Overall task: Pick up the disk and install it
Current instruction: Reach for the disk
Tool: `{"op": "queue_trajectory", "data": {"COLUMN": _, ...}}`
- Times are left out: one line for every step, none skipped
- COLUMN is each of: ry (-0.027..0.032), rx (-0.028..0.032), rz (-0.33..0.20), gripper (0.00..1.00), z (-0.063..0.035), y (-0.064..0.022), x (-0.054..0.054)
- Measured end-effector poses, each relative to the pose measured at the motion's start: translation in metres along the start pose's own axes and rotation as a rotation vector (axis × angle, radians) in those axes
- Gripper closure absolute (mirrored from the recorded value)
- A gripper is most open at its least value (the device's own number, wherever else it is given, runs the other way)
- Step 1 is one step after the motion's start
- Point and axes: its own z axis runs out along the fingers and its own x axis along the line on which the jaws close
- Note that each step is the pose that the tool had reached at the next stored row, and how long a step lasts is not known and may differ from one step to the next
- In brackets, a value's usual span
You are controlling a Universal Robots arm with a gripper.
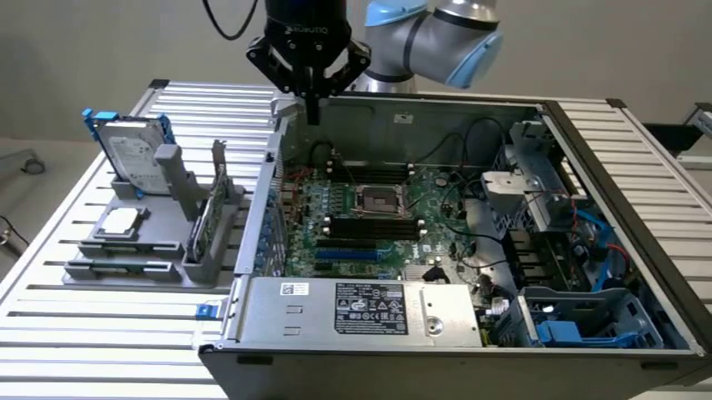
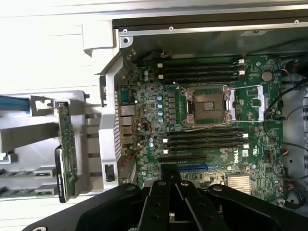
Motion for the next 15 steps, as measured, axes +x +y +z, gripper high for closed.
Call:
{"op": "queue_trajectory", "data": {"ry": 0.0003, "rx": 0.0, "rz": 0.0, "gripper": 0.89, "z": 0.0003, "y": -0.0001, "x": 0.005}}
{"op": "queue_trajectory", "data": {"ry": 0.0003, "rx": 0.0, "rz": 0.0, "gripper": 0.89, "z": 0.0006, "y": 0.0, "x": 0.009}}
{"op": "queue_trajectory", "data": {"ry": 0.0003, "rx": 0.0, "rz": 0.0, "gripper": 0.89, "z": 0.0011, "y": 0.0, "x": 0.014}}
{"op": "queue_trajectory", "data": {"ry": 0.0003, "rx": -0.0001, "rz": 0.0, "gripper": 0.89, "z": 0.0016, "y": 0.0002, "x": 0.018}}
{"op": "queue_trajectory", "data": {"ry": 0.0005, "rx": 0.0, "rz": 0.0, "gripper": 0.89, "z": 0.0022, "y": 0.0005, "x": 0.023}}
{"op": "queue_trajectory", "data": {"ry": 0.0006, "rx": 0.0, "rz": 0.0, "gripper": 0.89, "z": 0.0028, "y": 0.0009, "x": 0.028}}
{"op": "queue_trajectory", "data": {"ry": 0.0006, "rx": 0.0, "rz": 0.0, "gripper": 0.89, "z": 0.0034, "y": 0.0012, "x": 0.032}}
{"op": "queue_trajectory", "data": {"ry": 0.0007, "rx": 0.0, "rz": 0.0, "gripper": 0.89, "z": 0.004, "y": 0.0016, "x": 0.037}}
{"op": "queue_trajectory", "data": {"ry": 0.0007, "rx": 0.0, "rz": 0.0, "gripper": 0.89, "z": 0.0046, "y": 0.0019, "x": 0.041}}
{"op": "queue_trajectory", "data": {"ry": 0.0007, "rx": 0.0001, "rz": 0.0, "gripper": 0.89, "z": 0.0052, "y": 0.0023, "x": 0.046}}
{"op": "queue_trajectory", "data": {"ry": 0.0008, "rx": 0.0001, "rz": 0.0, "gripper": 0.89, "z": 0.0057, "y": 0.0027, "x": 0.05}}
{"op": "queue_trajectory", "data": {"ry": 0.0009, "rx": 0.0001, "rz": 0.0, "gripper": 0.89, "z": 0.0063, "y": 0.0031, "x": 0.055}}
{"op": "queue_trajectory", "data": {"ry": 0.0011, "rx": 0.0001, "rz": 0.0, "gripper": 0.89, "z": 0.0067, "y": 0.0036, "x": 0.06}}
{"op": "queue_trajectory", "data": {"ry": 0.0012, "rx": 0.0001, "rz": 0.0, "gripper": 0.89, "z": 0.0072, "y": 0.0041, "x": 0.064}}
{"op": "queue_trajectory", "data": {"ry": 0.0011, "rx": 0.0001, "rz": 0.0, "gripper": 0.89, "z": 0.0077, "y": 0.0049, "x": 0.069}}
